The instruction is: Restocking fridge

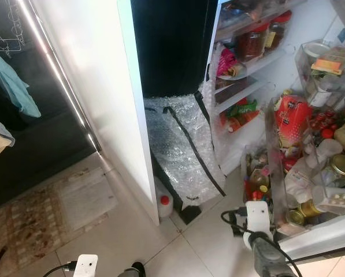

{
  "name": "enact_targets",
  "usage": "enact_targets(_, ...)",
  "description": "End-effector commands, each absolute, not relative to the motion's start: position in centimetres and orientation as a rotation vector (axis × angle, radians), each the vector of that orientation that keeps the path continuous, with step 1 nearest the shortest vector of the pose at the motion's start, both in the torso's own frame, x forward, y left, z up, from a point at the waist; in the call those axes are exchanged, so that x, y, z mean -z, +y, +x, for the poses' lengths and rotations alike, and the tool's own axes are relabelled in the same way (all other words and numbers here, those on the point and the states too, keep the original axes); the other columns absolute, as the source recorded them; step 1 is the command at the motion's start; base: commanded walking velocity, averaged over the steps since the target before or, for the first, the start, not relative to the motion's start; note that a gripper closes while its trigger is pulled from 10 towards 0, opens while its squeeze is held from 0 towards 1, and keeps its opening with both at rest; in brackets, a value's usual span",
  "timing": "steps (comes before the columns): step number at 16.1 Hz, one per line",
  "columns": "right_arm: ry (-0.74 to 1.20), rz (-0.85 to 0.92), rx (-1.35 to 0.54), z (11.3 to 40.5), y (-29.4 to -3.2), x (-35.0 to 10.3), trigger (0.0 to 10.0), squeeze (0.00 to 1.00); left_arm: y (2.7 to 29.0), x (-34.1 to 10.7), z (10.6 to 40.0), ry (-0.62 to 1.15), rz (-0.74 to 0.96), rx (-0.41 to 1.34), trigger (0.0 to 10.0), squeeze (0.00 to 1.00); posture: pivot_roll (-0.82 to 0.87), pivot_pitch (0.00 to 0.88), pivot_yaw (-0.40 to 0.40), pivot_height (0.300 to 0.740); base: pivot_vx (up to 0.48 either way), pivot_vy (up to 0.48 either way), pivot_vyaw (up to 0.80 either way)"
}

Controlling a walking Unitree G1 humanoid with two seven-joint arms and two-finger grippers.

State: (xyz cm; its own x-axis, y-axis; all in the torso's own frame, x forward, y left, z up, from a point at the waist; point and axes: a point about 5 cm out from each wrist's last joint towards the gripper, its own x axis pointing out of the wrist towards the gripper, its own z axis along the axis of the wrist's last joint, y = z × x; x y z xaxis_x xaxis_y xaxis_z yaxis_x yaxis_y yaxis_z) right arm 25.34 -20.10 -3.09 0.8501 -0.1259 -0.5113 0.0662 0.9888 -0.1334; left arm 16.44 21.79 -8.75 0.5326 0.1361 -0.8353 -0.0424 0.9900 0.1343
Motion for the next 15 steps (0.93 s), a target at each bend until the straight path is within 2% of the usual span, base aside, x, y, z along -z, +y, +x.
enact_targets(1,0.536,-0.116,0.133,24.9,-20.7,3.2,10.0,0.0,21.3,8.9,16.3,1.003,0.076,-0.094,10.0,0.0,-0.08,0.167,-0.012,0.74,0.0,0.0,0.0)
enact_targets(5,0.433,-0.17,0.204,25.4,-21.9,2.0,10.0,0.0,21.2,8.9,16.2,1.003,0.078,-0.089,10.0,0.0,-0.09,0.176,-0.007,0.74,0.0,0.0,0.0)
enact_targets(15,0.27,-0.176,0.179,27.9,-21.0,-0.6,10.0,0.0,21.0,9.1,15.9,1.009,0.081,-0.08,10.0,0.0,-0.1,0.179,-0.002,0.74,0.0,0.0,0.0)
